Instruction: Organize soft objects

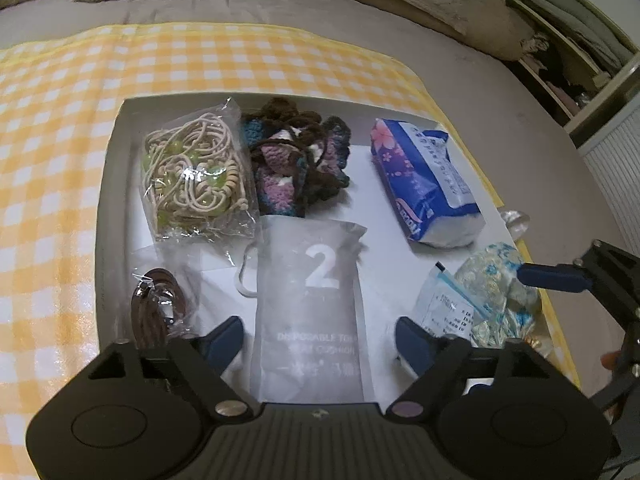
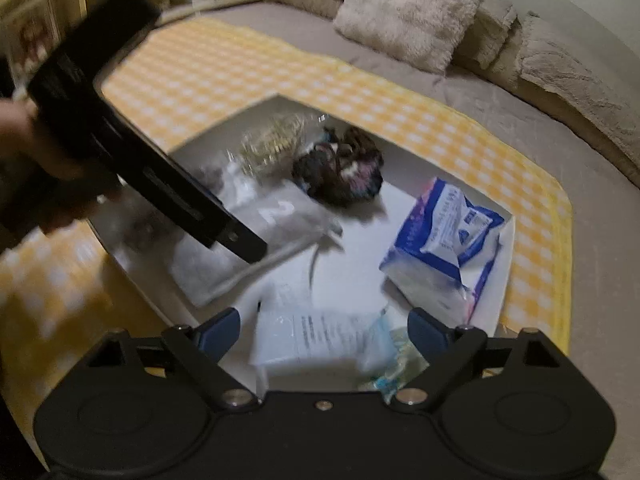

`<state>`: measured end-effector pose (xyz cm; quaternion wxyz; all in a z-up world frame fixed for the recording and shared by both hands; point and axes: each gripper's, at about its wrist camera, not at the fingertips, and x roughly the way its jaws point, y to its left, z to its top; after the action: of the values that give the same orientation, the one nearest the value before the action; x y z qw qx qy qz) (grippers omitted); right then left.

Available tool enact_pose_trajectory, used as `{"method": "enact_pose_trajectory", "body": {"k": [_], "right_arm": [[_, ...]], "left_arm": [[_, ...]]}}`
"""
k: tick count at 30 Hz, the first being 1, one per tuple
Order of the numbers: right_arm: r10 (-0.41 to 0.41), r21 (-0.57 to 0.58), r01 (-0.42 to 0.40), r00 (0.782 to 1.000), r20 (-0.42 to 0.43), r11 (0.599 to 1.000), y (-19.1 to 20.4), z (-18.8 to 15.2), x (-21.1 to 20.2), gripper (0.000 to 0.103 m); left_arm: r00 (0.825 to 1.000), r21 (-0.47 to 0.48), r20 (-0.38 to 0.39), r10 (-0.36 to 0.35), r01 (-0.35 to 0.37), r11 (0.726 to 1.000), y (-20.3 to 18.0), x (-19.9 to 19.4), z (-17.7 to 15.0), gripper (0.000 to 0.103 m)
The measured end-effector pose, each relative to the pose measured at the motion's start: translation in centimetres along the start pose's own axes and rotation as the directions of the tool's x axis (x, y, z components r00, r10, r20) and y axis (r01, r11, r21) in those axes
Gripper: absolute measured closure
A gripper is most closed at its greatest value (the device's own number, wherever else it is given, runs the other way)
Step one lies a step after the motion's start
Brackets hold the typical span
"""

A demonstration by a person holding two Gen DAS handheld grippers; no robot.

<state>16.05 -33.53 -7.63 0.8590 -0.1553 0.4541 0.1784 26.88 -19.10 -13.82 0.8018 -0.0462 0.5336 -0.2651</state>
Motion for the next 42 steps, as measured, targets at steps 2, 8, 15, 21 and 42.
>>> {"method": "enact_pose_trajectory", "body": {"k": [2, 8, 15, 21, 42], "right_arm": [[0.021, 0.013, -0.021, 1.000, -0.004, 1.000, -0.2, 0.0, -0.1, 0.012], [0.011, 0.037, -0.011, 1.000, 0.004, 0.999, -0.4, -0.2, -1.2, 0.010], [-0.036, 0.060, 0.032, 0.998, 0.060, 0.998, 0.1, -0.1, -3.5, 0.007], [-0.148, 0.147, 0.128, 0.980, 0.134, 0.981, 0.5, 0.7, -5.7, 0.005], [-0.369, 0.402, 0.222, 0.865, 0.339, 0.889, 4.9, 0.4, -13.0, 0.001]], "left_arm": [[1.000, 0.018, 0.000, 0.004, -0.004, 1.000, -0.4, -0.4, -0.1, 0.014], [1.000, 0.054, 0.017, 0.006, -0.007, 0.999, -0.8, -1.8, -0.4, 0.006], [0.997, 0.054, 0.082, 0.007, -0.011, 0.998, -0.9, -4.8, -0.8, 0.000], [0.987, 0.040, 0.161, 0.012, -0.019, 0.999, -0.7, -8.6, -1.2, 0.000], [0.830, 0.005, 0.515, 0.216, -0.255, 0.967, -0.5, -21.2, -7.0, 0.000]]}}
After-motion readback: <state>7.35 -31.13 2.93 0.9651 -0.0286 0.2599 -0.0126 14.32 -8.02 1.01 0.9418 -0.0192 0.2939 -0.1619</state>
